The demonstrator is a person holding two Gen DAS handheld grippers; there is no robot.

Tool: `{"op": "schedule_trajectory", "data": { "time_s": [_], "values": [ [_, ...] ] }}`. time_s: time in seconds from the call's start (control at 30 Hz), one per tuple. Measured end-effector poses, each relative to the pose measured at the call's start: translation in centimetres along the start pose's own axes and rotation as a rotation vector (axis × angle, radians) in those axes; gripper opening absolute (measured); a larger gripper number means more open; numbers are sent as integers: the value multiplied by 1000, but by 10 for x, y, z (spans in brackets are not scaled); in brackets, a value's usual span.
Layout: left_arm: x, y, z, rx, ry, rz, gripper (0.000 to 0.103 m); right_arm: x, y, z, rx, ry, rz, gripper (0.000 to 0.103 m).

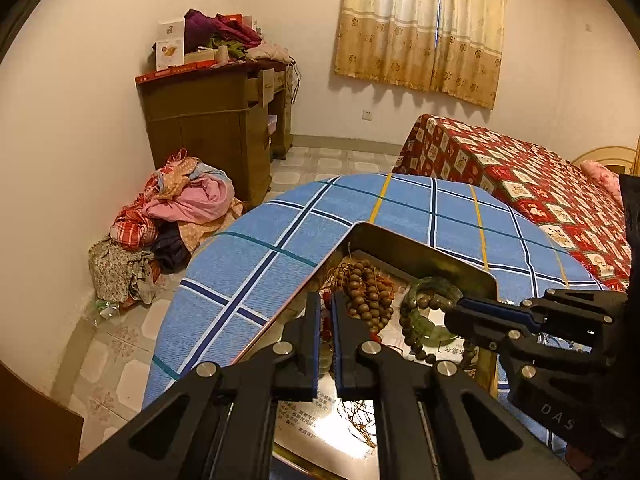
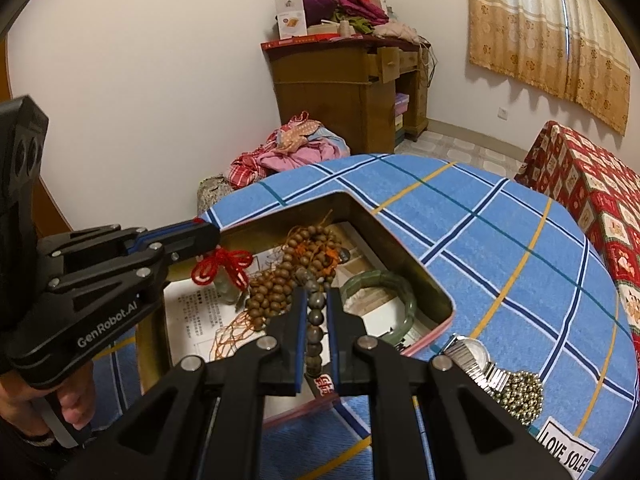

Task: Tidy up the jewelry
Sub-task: 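Drop the tassel pendant into the tin with the left tool while the right drops the bracelet, then move both open tools back toward the pearl necklace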

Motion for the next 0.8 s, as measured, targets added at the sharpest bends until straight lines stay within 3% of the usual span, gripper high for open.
{"op": "schedule_trajectory", "data": {
  "time_s": [0.1,0.17,0.2,0.23,0.3,0.53,0.8],
  "values": [
    [1,-1,-2,-8,-5,14,6,3,0,1,9,-3,-4,19],
    [2,-1,-2,-13,0,22,13,4,1,-1,17,-20,-7,38],
    [2,-1,-1,-18,4,22,26,4,2,-1,17,-26,-8,42],
    [3,2,0,-26,13,15,46,5,3,-3,15,-31,-10,47],
    [4,10,2,-31,25,-23,64,8,6,-5,22,-35,-11,47],
    [10,24,-11,-17,27,-43,65,38,32,-30,57,-97,-15,48],
    [26,35,-63,-1,-49,-54,65,94,66,-87,166,-211,11,53]
  ]
}}
Point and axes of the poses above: each gripper's, at about its wrist camera, not at the fingertips, and y roughly against the way its jaws point, z to its left, x to its underside, the point moved 5 cm from there along -y, roughly the way its jaws point, and after that the axes turned 13 degrees about z, right-handed, at the moved point
